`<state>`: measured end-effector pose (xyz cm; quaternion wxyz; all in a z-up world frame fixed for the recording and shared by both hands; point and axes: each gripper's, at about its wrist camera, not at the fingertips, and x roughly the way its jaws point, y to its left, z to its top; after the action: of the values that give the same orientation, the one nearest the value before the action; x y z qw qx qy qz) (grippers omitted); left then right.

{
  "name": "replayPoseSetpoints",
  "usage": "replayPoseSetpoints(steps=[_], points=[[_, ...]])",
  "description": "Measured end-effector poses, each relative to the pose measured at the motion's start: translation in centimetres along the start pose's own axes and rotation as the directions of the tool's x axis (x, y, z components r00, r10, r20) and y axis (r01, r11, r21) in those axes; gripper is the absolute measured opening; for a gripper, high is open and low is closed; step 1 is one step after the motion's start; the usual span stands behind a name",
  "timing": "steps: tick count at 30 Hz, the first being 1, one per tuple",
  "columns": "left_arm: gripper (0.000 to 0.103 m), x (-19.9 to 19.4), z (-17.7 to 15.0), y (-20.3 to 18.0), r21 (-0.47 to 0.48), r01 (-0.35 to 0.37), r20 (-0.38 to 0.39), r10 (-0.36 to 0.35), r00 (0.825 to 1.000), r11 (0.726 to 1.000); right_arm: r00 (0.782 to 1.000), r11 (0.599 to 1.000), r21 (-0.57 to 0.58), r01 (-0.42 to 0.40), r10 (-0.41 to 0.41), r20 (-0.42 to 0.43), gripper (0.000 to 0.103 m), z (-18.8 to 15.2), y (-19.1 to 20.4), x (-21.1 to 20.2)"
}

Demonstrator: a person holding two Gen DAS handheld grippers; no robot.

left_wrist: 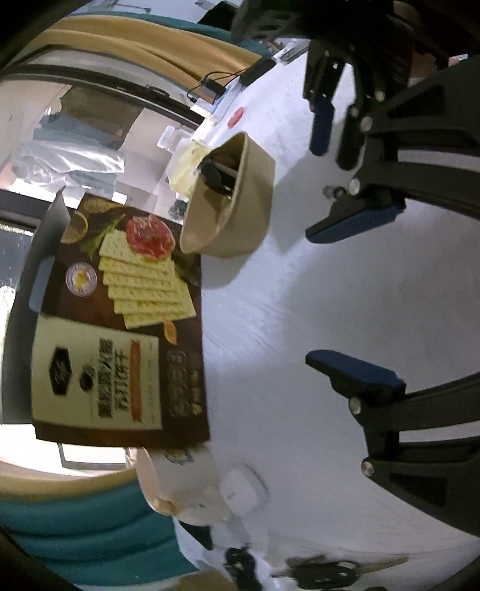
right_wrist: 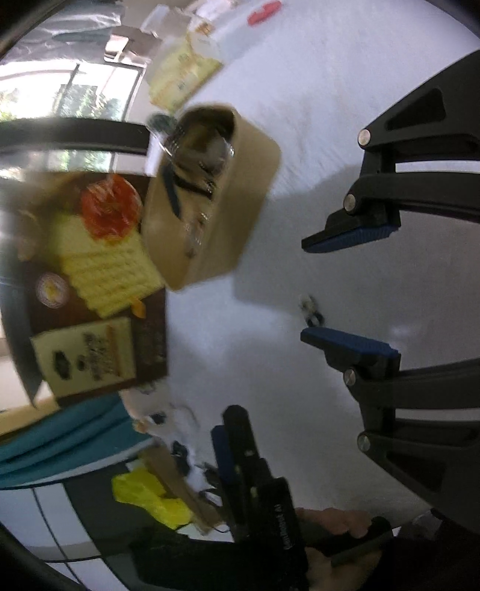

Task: Organize jewelry
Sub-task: 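Grasp the remaining small silver ring with the right tool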

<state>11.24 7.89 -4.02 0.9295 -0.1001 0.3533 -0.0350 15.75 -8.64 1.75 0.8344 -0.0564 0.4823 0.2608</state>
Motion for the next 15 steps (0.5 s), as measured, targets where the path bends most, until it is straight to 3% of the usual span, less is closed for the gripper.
replayPoseSetpoints(steps=[10,15], points=[[0.06,-0.6,-1.2,2.9,-0.057,-0.018,-0.012,0.017,1.0,0.998,0.998,1.0,-0.024,-0.014,0.012,-0.066,0.038,-0.3,2.5,3.0],[0.06,-0.6,-1.3,3.7,-0.08,-0.009,-0.016,0.008,1.0,0.997,0.998,1.0,-0.026,0.01,-0.011,-0.068,0.026,0.2,2.7,3.5]])
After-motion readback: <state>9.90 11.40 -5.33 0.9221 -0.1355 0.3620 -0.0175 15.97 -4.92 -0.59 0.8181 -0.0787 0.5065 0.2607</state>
